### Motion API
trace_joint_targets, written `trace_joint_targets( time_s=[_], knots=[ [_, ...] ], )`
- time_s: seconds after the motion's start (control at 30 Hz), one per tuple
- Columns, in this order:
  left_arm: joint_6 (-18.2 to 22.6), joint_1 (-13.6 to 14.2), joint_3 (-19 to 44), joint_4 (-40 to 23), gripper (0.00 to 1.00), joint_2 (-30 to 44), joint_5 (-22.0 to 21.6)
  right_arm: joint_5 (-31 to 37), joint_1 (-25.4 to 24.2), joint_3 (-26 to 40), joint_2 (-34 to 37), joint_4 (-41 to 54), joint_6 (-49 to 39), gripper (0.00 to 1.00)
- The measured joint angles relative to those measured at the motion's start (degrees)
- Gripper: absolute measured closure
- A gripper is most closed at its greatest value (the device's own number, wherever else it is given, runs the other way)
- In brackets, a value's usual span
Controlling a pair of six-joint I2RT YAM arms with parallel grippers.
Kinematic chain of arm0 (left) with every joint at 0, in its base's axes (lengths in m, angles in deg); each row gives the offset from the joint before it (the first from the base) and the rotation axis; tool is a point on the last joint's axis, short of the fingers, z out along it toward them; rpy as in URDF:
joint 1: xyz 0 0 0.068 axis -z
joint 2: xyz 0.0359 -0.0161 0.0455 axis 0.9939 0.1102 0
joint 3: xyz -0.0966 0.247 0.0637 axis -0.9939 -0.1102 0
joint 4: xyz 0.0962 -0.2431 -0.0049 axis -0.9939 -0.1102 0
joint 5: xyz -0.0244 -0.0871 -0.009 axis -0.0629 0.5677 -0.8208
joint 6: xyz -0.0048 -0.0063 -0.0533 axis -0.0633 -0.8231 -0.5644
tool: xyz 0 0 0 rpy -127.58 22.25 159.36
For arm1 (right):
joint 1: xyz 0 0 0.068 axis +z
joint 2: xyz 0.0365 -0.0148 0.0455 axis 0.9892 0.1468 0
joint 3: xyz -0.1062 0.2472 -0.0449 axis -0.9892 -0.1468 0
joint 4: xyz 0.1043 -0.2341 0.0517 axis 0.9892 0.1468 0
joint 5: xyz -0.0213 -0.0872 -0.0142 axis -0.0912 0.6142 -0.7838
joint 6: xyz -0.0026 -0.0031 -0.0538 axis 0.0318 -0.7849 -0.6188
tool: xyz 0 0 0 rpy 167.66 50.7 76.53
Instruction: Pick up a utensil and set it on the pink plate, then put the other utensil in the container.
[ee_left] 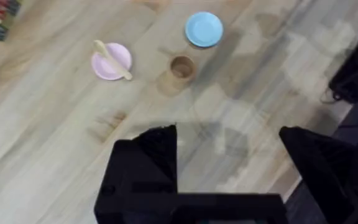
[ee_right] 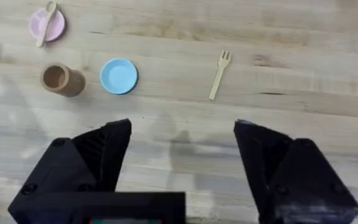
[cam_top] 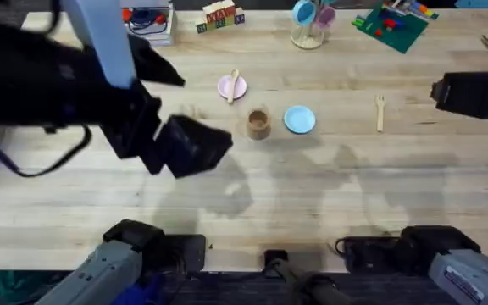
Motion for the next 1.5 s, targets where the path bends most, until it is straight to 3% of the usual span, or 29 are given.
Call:
trace_joint_targets(
  time_s=[0.1, 0.13, 0.43, 0.77, 1.2, 1.5],
  knots=[
    [2.6, -1.0, -3.4, 0.0, 0.006, -0.3, 3.2, 0.0, 0.0, 0.0, 0.0, 0.2, 0.0, 0.005],
    [5.6, -1.3, -5.9, 0.1, 0.006, -0.3, 6.2, 0.0, 0.0, 0.0, 0.0, 1.5, 0.0, 0.005],
    [11.6, -1.3, -6.3, 0.3, 0.006, -0.4, 9.9, 0.0, 0.0, 0.0, 0.0, 4.7, 0.0, 0.005],
    [12.9, -1.3, -6.3, 0.1, 0.005, -0.4, 9.9, 0.0, 0.0, 0.2, 3.3, 5.4, 3.2, 0.009],
    [13.0, -1.3, -6.3, 0.1, 0.005, -0.4, 9.9, 4.3, -0.3, 0.2, 21.8, 5.3, 15.9, 0.007],
    [13.0, -1.3, -6.3, 0.1, 0.006, -0.4, 9.9, 5.1, -8.2, 0.2, 31.1, -0.1, 16.5, 0.006]
  ],
)
